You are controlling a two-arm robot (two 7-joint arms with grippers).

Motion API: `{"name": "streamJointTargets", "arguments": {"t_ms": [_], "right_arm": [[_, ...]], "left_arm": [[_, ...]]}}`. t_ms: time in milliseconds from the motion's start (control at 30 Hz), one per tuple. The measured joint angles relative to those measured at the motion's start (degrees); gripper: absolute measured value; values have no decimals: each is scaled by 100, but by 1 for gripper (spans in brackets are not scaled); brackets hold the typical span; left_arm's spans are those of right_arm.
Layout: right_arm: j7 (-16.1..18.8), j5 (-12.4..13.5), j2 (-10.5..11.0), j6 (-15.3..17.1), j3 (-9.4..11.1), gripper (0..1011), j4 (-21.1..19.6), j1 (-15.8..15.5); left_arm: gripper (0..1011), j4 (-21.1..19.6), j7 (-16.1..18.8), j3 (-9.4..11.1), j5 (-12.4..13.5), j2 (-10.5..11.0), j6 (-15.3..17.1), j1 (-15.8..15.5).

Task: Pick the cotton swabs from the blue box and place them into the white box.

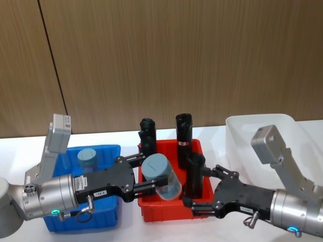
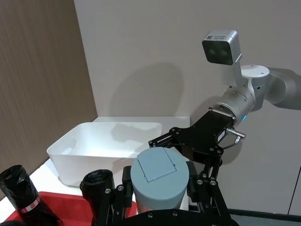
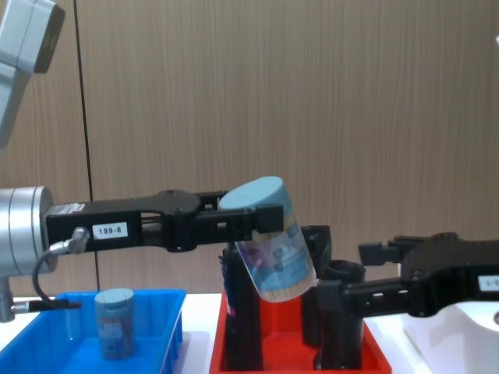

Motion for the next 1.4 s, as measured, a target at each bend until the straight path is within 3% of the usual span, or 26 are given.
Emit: {"name": "streamJointTargets", "arguments": {"t_ms": [1400], "right_arm": [[295,-390,-470,-19,-456,1002,397,571]], "left_arm": [[666,0,0,0,0,0,0,0]]}}
